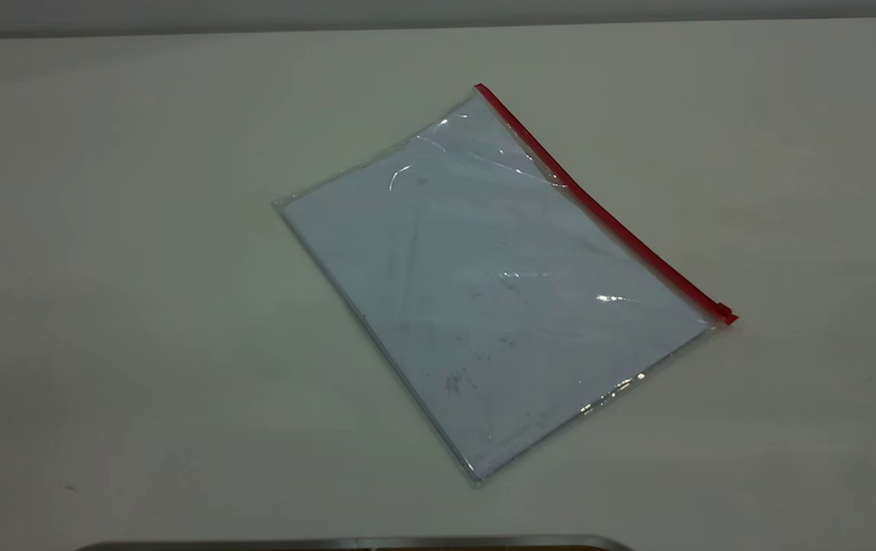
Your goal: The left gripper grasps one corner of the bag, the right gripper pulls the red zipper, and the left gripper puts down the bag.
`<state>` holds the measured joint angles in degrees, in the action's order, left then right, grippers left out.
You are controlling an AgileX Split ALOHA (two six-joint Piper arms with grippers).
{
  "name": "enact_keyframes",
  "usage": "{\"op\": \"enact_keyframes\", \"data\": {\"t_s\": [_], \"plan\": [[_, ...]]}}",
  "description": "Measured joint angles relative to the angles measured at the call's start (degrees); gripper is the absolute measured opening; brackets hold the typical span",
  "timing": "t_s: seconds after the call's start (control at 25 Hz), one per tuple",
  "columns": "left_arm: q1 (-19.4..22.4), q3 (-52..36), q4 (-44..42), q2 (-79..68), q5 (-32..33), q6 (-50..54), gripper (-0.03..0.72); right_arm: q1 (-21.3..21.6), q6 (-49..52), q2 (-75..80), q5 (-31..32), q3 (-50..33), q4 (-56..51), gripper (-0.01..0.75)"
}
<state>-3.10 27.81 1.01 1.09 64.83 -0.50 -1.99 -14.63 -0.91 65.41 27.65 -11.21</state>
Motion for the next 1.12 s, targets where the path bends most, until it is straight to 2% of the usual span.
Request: {"op": "enact_keyframes", "data": {"t_s": [0.52,1.12], "plan": [[0.0,0.0,0.0,0.0,0.0,-0.1,0.578,0.0,0.0,0.0,0.0,0.0,0.3,0.557],[0.0,0.0,0.0,0.0,0.0,-0.1,0.578,0.0,7.1,0.0,-0.4,0.0,10.0,0.557]]}}
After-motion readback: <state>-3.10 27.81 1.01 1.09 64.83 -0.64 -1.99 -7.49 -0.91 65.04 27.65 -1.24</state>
